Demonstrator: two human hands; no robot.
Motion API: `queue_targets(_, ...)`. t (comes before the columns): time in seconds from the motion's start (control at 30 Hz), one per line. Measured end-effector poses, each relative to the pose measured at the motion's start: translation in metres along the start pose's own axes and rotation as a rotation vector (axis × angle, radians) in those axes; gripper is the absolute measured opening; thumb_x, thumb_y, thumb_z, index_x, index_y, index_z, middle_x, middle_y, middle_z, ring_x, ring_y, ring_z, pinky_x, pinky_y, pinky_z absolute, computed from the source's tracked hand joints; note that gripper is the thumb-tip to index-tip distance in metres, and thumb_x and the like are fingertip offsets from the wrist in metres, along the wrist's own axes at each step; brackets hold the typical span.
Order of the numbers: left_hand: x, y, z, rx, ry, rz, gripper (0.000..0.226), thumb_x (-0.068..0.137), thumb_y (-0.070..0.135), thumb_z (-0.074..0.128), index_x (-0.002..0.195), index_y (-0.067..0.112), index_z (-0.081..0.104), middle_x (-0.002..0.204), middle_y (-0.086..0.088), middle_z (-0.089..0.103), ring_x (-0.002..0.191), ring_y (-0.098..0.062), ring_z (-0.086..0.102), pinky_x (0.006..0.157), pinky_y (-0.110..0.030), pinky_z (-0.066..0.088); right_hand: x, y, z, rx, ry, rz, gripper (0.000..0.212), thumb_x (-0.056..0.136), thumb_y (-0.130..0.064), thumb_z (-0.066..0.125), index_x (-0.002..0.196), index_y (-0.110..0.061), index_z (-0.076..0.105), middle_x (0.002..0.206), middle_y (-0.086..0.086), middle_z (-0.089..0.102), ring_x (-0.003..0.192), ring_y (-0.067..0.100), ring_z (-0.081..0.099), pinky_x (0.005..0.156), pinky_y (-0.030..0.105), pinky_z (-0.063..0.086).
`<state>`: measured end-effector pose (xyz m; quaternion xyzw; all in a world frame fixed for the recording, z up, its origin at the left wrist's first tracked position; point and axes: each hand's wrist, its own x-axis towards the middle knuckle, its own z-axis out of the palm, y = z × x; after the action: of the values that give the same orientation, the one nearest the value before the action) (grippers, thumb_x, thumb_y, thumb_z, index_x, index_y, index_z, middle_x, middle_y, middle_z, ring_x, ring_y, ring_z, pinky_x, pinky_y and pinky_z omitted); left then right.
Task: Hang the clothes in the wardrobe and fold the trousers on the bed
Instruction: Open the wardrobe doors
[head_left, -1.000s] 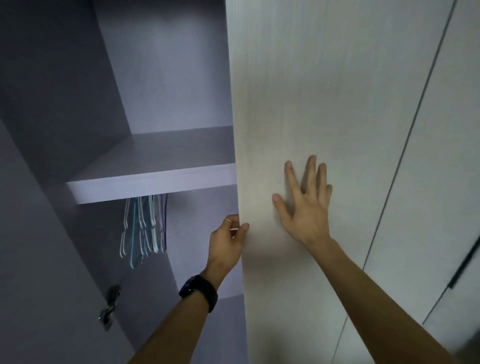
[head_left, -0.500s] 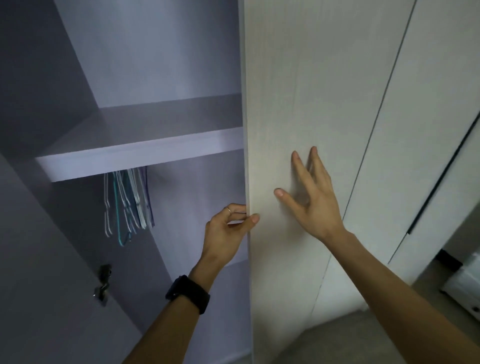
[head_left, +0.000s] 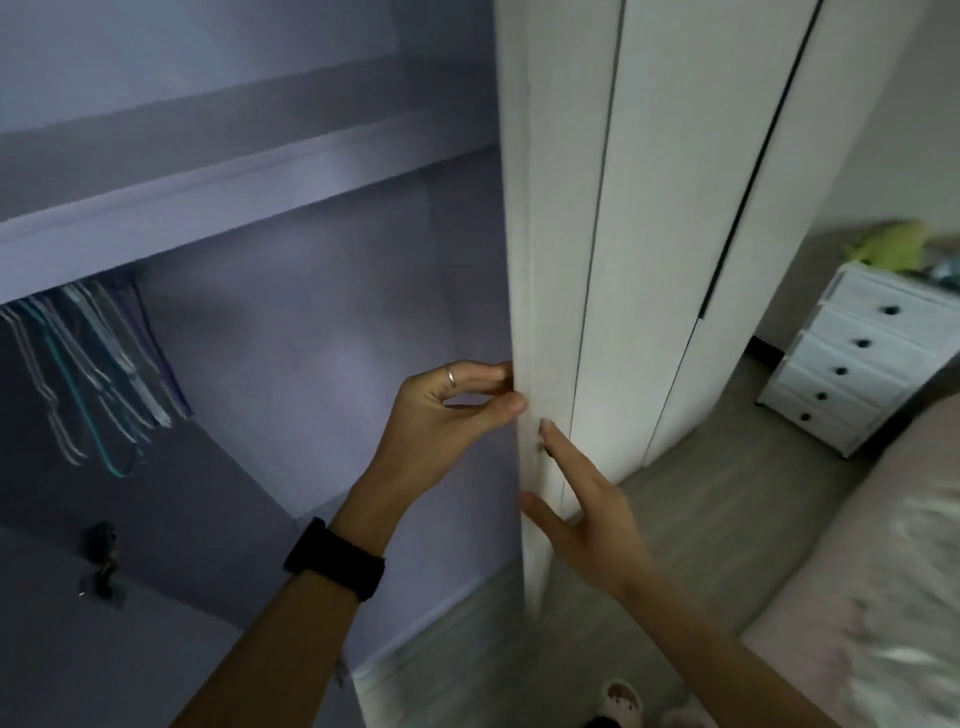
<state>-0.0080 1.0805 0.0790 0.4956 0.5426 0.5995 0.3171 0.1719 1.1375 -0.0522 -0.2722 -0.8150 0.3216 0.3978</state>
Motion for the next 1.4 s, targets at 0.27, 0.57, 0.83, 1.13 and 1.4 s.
queue_targets(0.27,0.009,-0.014,0.096,0.156,-0.052,0.339,0.056,0.081,0.024,0.083,0.132,0.017,0.065,0.124,0.004,0.068,0.112,-0.014,0.068,0.098,-0.034,0.054,-0.037,0.024,-0.045,-0.159,0.267,0.139,0.062,0.101,-0.024,0.061,0.157,-0.018,0.035,0.116,-0.006,0.069,0.096,0.005,0.068,0.082,0.032,0.059)
queue_targets(0.57,0.052,-0.072,0.172,0.717,-0.234,0.792,0.065,0.101,0.032,0.058,0.158,0.027,0.027,0.164,-0.005,0.024,0.150,-0.023,0.028,0.111,-0.045,0.043,-0.057,0.045,-0.117,-0.205,0.498,0.412,0.049,0.100,-0.037,0.059,0.144,-0.051,0.040,0.117,-0.019,0.071,0.102,-0.013,0.065,0.085,0.008,0.051)
queue_targets(0.83,0.093,-0.108,0.220,0.993,-0.271,0.884,0.100,0.089,0.043,0.071,0.161,0.032,0.003,0.169,-0.007,-0.005,0.153,-0.041,0.008,0.115,-0.065,0.027,-0.053,0.076,-0.150,-0.474,0.596,0.350,0.086,0.099,-0.022,0.062,0.155,-0.055,0.005,0.109,0.000,0.072,0.087,0.015,0.070,0.067,0.025,0.054)
queue_targets(1.13,0.125,-0.114,0.253,1.082,-0.280,0.875,0.109,0.083,0.047,0.077,0.160,0.036,0.001,0.168,-0.004,-0.013,0.153,-0.041,0.011,0.106,-0.072,0.033,-0.032,0.111,-0.188,-0.471,0.629,0.403,0.085,0.102,-0.022,0.059,0.154,-0.058,0.002,0.107,0.012,0.068,0.087,0.032,0.069,0.066,0.045,0.058)
queue_targets(1.4,0.141,-0.114,0.268,1.128,-0.259,0.876,0.099,0.084,0.038,0.078,0.160,0.035,0.014,0.168,-0.005,-0.004,0.150,-0.043,0.018,0.102,-0.067,0.040,-0.016,0.127,-0.199,-0.462,0.653,0.449,0.084,0.103,-0.019,0.057,0.155,-0.055,0.002,0.103,0.013,0.066,0.083,0.034,0.066,0.065,0.045,0.056)
